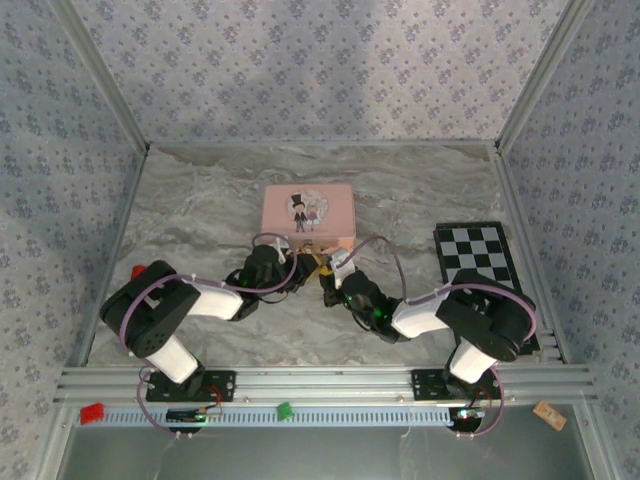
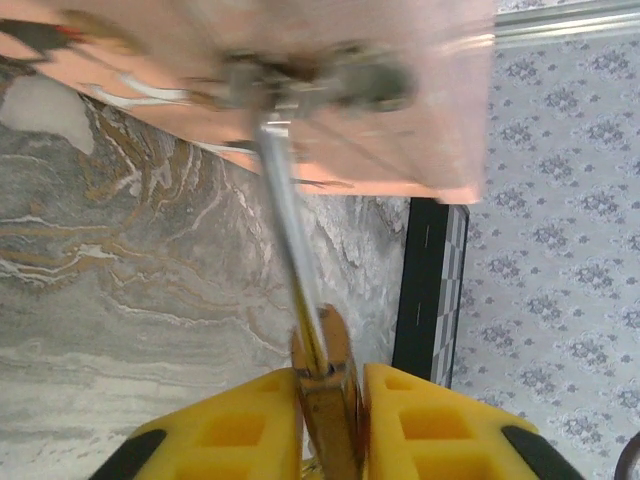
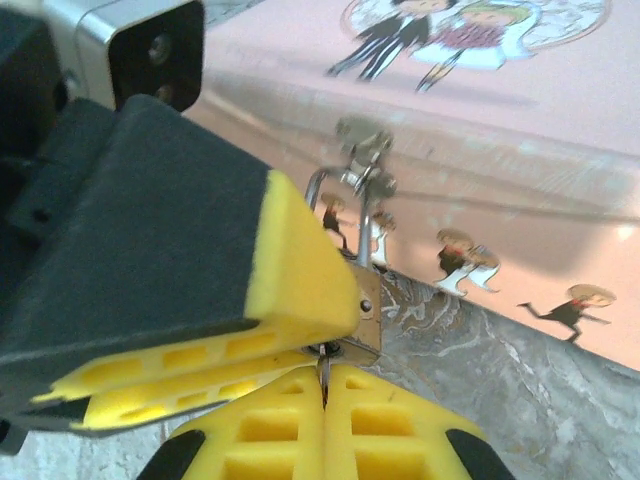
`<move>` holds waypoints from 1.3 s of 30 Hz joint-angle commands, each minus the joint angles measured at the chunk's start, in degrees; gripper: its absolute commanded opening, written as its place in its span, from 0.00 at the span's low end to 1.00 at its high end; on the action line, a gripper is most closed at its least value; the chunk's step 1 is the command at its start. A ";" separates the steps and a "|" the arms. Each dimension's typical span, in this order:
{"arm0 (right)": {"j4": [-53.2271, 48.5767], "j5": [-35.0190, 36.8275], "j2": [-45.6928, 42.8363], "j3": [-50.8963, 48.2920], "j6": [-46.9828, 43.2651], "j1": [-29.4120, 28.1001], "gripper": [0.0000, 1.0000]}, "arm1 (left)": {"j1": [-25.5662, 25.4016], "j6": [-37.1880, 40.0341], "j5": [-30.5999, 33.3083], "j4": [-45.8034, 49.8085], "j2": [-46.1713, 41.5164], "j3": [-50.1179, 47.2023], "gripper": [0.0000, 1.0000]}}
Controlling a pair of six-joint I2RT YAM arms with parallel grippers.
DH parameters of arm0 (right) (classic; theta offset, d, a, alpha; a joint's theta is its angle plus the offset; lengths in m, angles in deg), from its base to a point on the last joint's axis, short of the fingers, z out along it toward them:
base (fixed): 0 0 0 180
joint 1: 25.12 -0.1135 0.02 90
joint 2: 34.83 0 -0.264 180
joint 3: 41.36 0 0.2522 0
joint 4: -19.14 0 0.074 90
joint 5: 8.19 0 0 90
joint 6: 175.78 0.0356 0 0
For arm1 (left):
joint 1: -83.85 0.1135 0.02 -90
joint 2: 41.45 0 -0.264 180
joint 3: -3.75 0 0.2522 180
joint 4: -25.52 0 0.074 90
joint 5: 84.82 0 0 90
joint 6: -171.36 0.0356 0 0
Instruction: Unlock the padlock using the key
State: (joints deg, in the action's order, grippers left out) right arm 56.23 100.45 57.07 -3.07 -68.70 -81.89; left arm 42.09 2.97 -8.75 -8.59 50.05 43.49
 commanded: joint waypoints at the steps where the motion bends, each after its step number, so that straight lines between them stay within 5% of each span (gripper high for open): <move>1: -4.23 4.11 -1.79 -0.67 9.61 1.84 0.00 | 0.09 2.25 0.18 -3.57 -1.28 -0.14 0.31; 4: -10.60 2.38 -1.72 0.94 14.27 2.40 0.00 | 0.44 3.21 0.71 -0.76 -2.53 -0.14 0.42; 14: -6.16 -0.56 -1.98 -2.43 18.20 4.03 0.00 | 3.53 8.88 3.91 14.20 -12.79 -0.27 0.54; 20: -3.64 -5.12 -1.94 -3.48 23.25 6.23 0.00 | 7.02 17.23 7.14 31.55 -23.43 2.09 0.58; 26: -1.60 -5.12 -0.36 -2.74 25.93 5.09 0.00 | 14.84 30.05 10.31 49.94 -30.70 6.83 0.75; 31: -1.08 -6.15 1.31 -2.40 28.28 5.27 0.00 | 22.27 34.95 7.11 53.91 -30.56 8.67 0.79; 39: -5.66 -4.52 2.88 -1.51 31.55 5.14 0.03 | 26.21 41.32 3.59 60.03 -21.85 16.47 0.82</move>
State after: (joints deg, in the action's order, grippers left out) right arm 53.73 94.41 58.32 -5.34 -39.72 -76.65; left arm 67.84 38.95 -2.94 46.33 25.46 54.90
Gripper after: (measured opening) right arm 0.048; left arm 0.816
